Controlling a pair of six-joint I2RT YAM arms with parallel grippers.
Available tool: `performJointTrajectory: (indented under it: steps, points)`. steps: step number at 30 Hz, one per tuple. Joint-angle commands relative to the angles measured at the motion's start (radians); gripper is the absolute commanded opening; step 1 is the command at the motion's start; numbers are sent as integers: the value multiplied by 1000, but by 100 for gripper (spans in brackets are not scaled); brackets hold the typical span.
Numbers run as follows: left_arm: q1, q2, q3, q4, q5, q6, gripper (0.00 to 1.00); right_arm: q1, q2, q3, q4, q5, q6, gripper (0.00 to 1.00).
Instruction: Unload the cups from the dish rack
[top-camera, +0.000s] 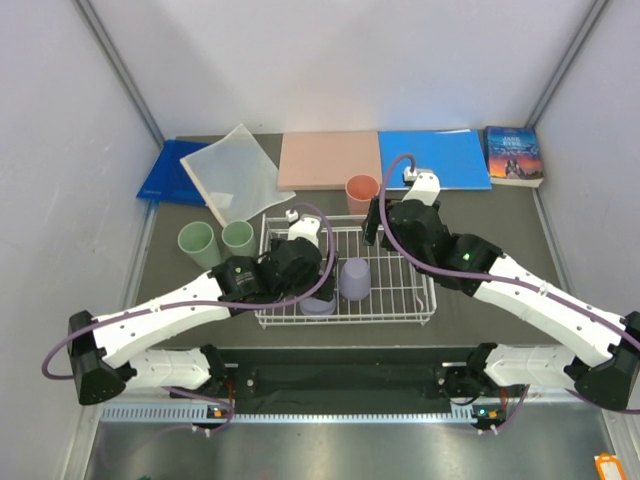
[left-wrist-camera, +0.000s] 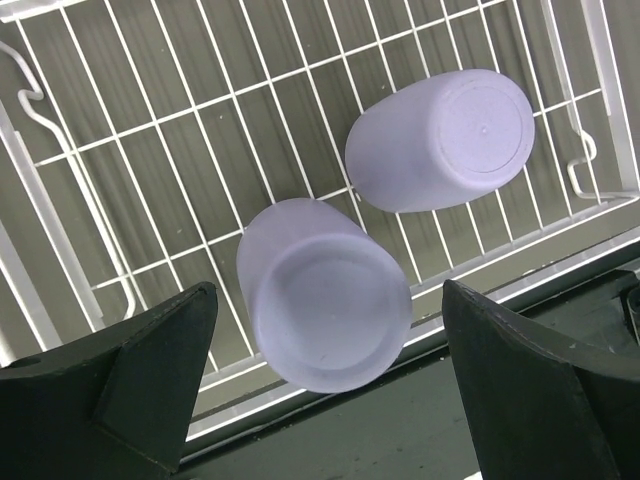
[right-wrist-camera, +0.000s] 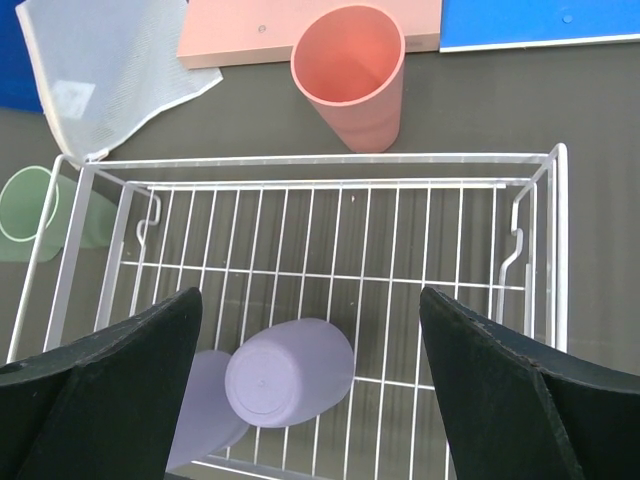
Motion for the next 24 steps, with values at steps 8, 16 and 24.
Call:
performJointTrajectory:
  steps: [8, 16, 24]
  points:
    - [-4, 32, -26, 3, -38, 2, 75, 16, -2, 8, 50, 2, -20, 87]
    - [-4, -7, 77, -59, -96, 10, 7, 16, -1, 25, 64, -6, -29, 86]
    - [-4, -128, 313, -27, -234, 30, 0, 15, -34, 10, 95, 34, -3, 86]
